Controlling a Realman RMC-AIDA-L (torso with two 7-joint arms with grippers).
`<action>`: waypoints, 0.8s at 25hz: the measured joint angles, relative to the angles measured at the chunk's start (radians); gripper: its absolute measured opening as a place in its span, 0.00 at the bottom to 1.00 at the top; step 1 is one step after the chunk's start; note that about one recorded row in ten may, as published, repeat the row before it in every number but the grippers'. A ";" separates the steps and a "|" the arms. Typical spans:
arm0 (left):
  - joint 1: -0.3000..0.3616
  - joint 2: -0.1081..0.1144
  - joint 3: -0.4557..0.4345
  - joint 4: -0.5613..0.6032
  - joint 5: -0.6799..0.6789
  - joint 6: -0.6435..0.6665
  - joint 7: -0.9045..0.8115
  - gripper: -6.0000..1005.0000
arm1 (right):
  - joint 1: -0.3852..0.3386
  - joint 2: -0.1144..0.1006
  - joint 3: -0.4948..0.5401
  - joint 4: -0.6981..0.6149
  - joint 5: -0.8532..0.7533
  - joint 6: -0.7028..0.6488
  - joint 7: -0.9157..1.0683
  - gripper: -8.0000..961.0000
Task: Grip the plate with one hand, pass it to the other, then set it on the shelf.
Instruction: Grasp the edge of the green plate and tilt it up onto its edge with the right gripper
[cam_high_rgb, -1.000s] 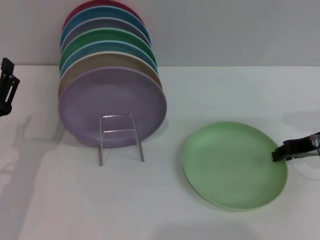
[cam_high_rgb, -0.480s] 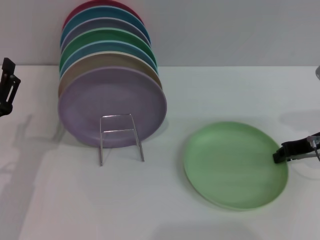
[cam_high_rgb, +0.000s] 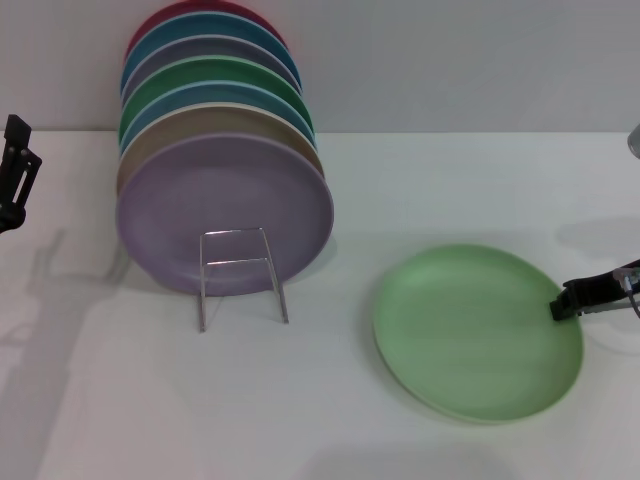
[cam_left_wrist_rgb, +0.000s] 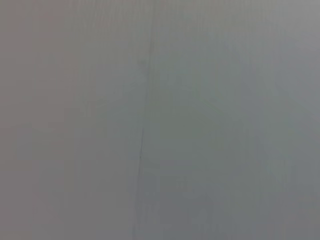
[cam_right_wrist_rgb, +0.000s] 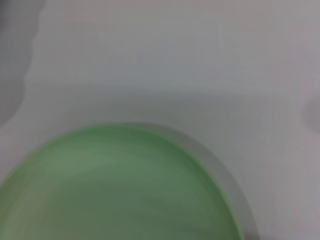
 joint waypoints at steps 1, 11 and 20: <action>0.000 0.000 0.000 0.000 0.000 0.000 0.000 0.83 | -0.001 0.000 0.000 0.003 0.000 -0.005 -0.005 0.10; 0.003 0.000 -0.001 -0.003 0.000 0.005 0.002 0.83 | -0.061 0.038 0.008 0.182 0.006 -0.083 -0.007 0.04; 0.007 0.002 0.000 -0.002 0.000 0.005 0.001 0.83 | -0.113 0.046 -0.044 0.303 0.069 -0.232 -0.018 0.04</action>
